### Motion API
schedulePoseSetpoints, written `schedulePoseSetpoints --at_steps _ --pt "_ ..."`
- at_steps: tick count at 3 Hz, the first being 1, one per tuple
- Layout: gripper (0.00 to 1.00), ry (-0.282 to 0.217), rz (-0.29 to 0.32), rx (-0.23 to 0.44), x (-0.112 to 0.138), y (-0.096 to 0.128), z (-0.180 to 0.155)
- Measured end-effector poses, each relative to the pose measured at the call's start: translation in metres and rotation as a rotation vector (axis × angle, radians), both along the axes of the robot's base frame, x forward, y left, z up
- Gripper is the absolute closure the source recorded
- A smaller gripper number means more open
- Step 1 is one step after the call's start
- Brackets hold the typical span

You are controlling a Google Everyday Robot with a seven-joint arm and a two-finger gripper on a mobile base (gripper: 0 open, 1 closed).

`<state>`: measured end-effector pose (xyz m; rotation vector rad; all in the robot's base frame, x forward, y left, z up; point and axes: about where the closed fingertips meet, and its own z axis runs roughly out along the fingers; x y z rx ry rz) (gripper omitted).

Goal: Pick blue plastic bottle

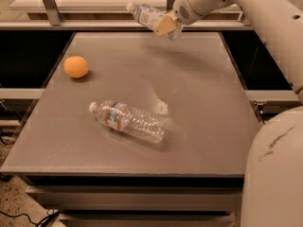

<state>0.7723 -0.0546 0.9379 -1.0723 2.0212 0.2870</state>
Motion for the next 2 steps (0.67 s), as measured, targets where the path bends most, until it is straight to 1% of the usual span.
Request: schedulePoseSetpoints --at_steps 1,2 --pt "1.00 -0.005 0.039 0.002 -0.0029 0.0010 0.0073" --pt "1.00 -0.003 0.063 0.007 -0.0045 0.0010 0.0094"
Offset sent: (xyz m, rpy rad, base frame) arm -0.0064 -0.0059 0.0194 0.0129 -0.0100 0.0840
